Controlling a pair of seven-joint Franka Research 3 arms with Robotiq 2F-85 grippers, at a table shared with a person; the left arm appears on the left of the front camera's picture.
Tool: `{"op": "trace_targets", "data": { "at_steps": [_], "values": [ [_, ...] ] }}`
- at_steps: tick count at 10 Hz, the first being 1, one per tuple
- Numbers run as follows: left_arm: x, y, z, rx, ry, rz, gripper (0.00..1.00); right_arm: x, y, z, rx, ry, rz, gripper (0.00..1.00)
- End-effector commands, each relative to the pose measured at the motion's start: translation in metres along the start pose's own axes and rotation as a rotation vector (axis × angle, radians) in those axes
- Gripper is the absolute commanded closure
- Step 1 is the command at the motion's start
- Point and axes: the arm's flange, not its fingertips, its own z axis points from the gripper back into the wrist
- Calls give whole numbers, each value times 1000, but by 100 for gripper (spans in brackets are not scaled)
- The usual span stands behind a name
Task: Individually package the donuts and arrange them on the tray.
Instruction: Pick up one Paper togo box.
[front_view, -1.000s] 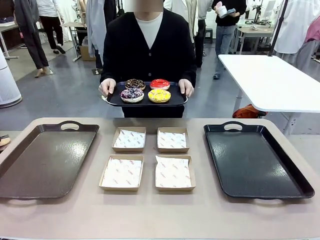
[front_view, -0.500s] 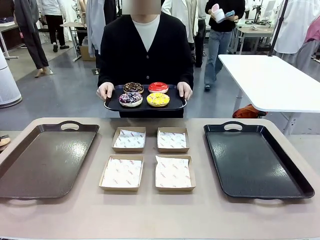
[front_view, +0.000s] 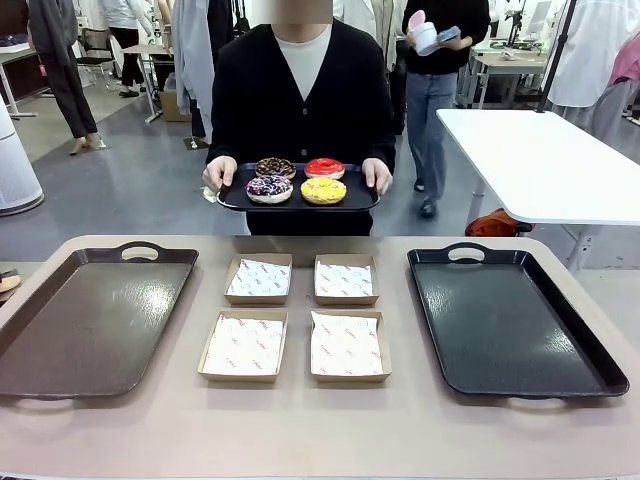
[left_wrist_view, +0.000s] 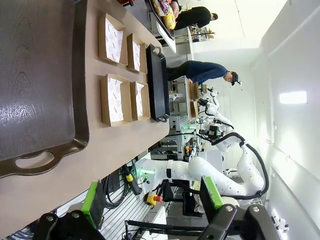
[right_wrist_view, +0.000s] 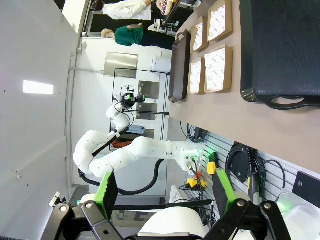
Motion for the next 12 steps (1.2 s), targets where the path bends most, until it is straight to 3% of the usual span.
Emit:
{"op": "trace_targets", "data": {
  "at_steps": [1, 12],
  "values": [
    [0, -1, 0, -9, -8, 5, 0, 0, 0, -1, 0, -5, 4, 0],
    [0, -1, 0, -9, -8, 5, 0, 0, 0, 0, 0, 0, 0, 0]
  ]
}}
